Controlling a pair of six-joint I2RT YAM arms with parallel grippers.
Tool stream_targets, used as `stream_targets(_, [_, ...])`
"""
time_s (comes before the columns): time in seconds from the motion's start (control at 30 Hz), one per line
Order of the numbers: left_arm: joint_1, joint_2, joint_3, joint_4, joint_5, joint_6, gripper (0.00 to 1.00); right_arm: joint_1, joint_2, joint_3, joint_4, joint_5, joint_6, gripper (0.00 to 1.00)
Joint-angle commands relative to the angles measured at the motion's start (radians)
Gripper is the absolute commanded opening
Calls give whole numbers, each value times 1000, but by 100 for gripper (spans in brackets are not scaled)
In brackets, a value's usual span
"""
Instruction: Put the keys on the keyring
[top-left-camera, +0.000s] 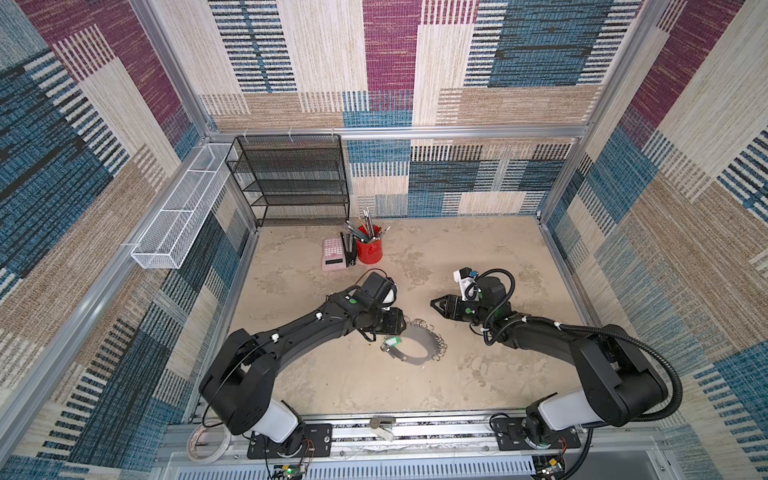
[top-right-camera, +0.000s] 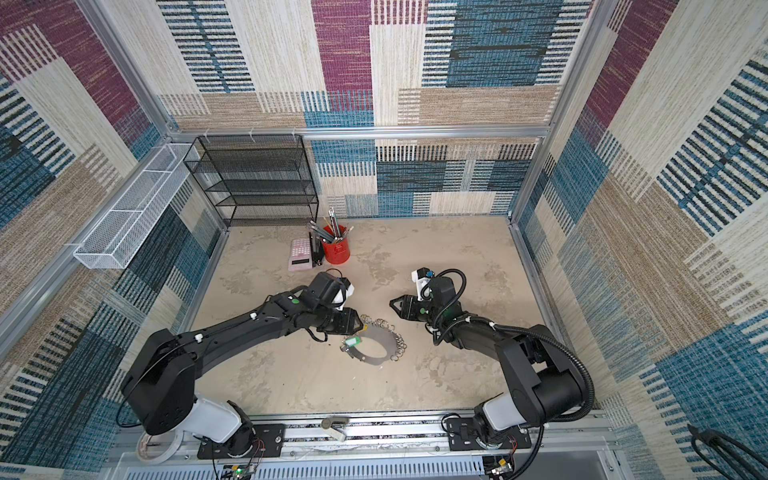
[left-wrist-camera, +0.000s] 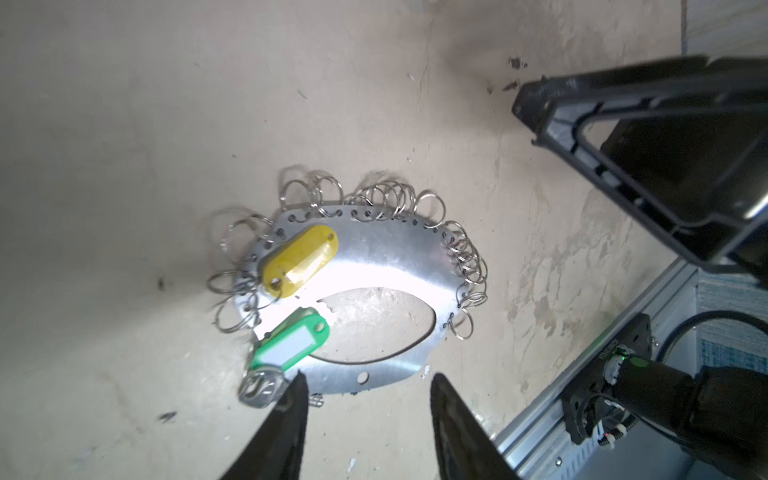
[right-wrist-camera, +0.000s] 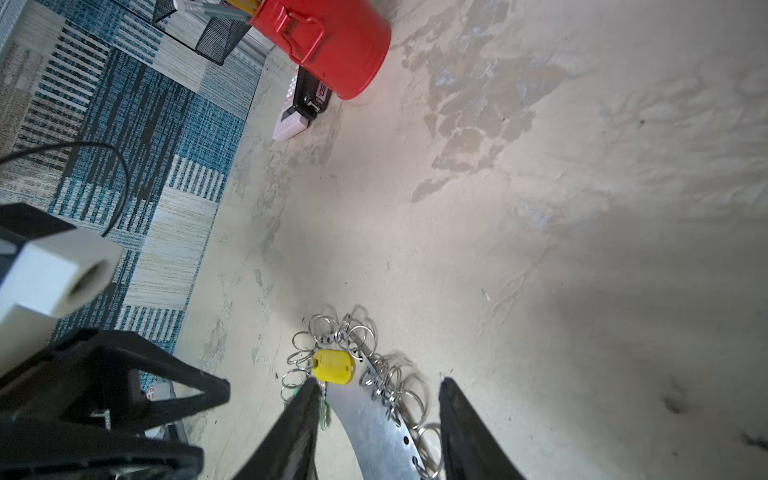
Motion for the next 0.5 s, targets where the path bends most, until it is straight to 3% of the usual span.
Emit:
stream_targets(0.0, [-9, 77, 31, 80, -12, -87, 54, 1, 24, 10, 40, -17, 8, 53])
stream_targets(0.07, [-9, 118, 47, 103, -28, -109, 55, 1, 19, -1, 43, -18, 3, 54])
stream_targets(0.23, [-9, 200, 102, 126, -10, -129, 58, 0, -7, -63, 72, -19, 0, 66])
stream_targets(0.47, [-4, 244, 135, 120, -41, -154, 59, -1, 2, -122, 132, -50, 18, 66])
